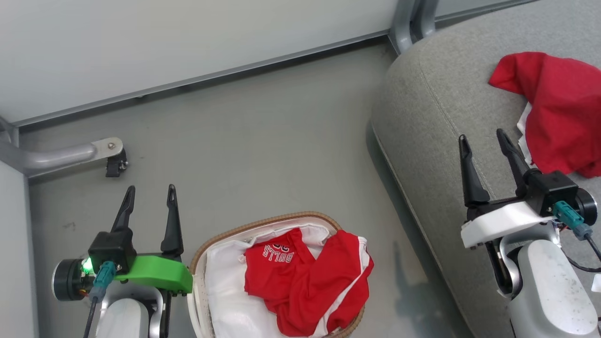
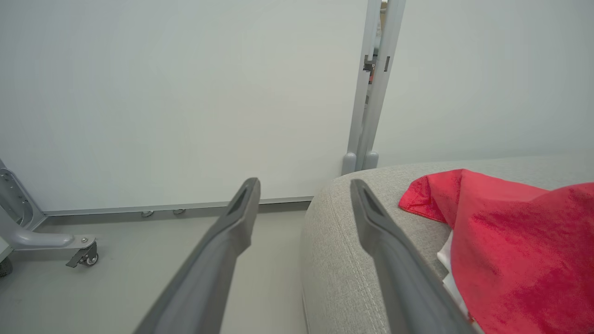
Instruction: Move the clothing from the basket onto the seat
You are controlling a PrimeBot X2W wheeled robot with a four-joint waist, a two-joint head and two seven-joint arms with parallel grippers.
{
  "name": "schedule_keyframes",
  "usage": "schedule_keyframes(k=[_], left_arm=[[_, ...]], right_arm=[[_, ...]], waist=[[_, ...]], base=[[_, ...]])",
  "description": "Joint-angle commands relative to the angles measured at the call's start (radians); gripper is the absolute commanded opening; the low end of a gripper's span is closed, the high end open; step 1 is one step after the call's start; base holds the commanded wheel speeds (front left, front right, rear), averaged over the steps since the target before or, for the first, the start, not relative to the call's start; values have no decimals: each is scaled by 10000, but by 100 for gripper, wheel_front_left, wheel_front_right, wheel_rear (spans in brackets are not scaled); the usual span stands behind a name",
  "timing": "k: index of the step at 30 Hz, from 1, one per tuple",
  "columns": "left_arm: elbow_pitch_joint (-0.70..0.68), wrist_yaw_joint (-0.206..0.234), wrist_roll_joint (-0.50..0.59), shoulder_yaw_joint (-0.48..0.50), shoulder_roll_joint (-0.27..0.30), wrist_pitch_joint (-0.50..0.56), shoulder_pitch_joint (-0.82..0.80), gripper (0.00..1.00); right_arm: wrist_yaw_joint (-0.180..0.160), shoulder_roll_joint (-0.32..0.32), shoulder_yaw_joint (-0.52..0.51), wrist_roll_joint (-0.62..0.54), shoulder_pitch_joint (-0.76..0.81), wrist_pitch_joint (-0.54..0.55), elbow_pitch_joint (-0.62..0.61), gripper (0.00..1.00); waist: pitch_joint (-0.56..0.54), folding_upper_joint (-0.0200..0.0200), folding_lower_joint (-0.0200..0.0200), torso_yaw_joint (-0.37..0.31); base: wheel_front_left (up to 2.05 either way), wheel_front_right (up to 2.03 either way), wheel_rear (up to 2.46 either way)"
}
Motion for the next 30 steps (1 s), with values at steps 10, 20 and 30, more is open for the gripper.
schedule_keyframes(k=[10,20,30], left_arm=[[143,-34,131,727,-118,6,1078,100],[89,16,-159,615,-141,6,1751,100],[331,-156,-353,124,-140,6,1364,100]], right_arm=[[-10,153,485,276,989,-20,283,100],[-10,207,527,368,1661,-20,455,100],[-10,235,635,361,1216,-20,310,100]], waist=[[-1282,0,0,888],[-1612,0,0,972],[-1050,0,0,670]], base=[[0,0,0],[0,0,0],[0,0,0]])
